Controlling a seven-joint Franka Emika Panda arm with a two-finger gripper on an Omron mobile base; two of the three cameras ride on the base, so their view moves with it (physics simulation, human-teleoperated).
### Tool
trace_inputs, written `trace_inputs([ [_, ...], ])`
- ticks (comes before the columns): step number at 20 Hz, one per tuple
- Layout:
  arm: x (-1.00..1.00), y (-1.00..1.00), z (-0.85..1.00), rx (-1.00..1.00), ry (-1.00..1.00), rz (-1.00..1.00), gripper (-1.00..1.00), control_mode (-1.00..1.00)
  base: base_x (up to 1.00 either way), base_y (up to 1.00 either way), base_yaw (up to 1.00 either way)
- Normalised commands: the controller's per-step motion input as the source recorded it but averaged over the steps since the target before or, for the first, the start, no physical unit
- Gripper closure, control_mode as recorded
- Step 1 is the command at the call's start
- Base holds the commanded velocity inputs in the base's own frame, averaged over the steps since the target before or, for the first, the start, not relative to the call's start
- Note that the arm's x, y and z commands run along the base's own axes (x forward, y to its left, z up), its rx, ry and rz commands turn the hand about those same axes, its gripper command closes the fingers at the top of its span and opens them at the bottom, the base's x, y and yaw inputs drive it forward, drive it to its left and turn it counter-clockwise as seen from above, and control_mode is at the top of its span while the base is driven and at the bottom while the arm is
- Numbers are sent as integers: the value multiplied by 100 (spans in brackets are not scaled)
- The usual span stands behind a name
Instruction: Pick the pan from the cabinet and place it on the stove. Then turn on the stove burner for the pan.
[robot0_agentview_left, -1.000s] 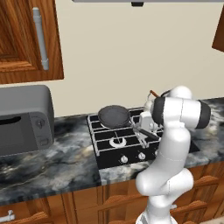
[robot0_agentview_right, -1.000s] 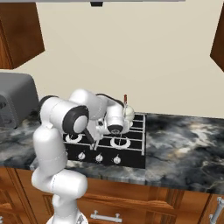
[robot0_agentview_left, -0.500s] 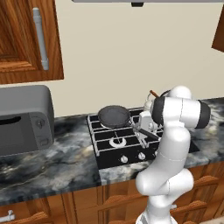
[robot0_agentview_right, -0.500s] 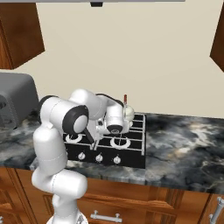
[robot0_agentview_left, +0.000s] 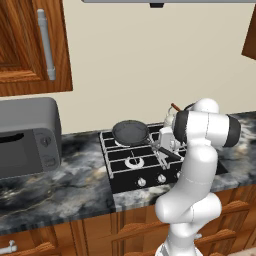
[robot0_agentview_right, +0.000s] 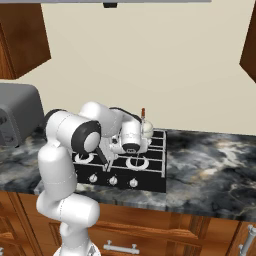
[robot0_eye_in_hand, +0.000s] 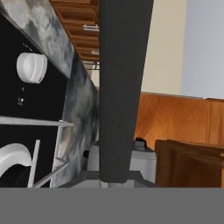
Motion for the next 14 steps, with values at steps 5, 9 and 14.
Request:
trace_inputs([
  [5,41,0,-32,2,6,0,100,-100,0,0,0],
  [9,28,0,-28,1,7,0,100,-100,0,0,0],
  [14,28,0,-25,0,7,0,-100,-100,0,0,0],
])
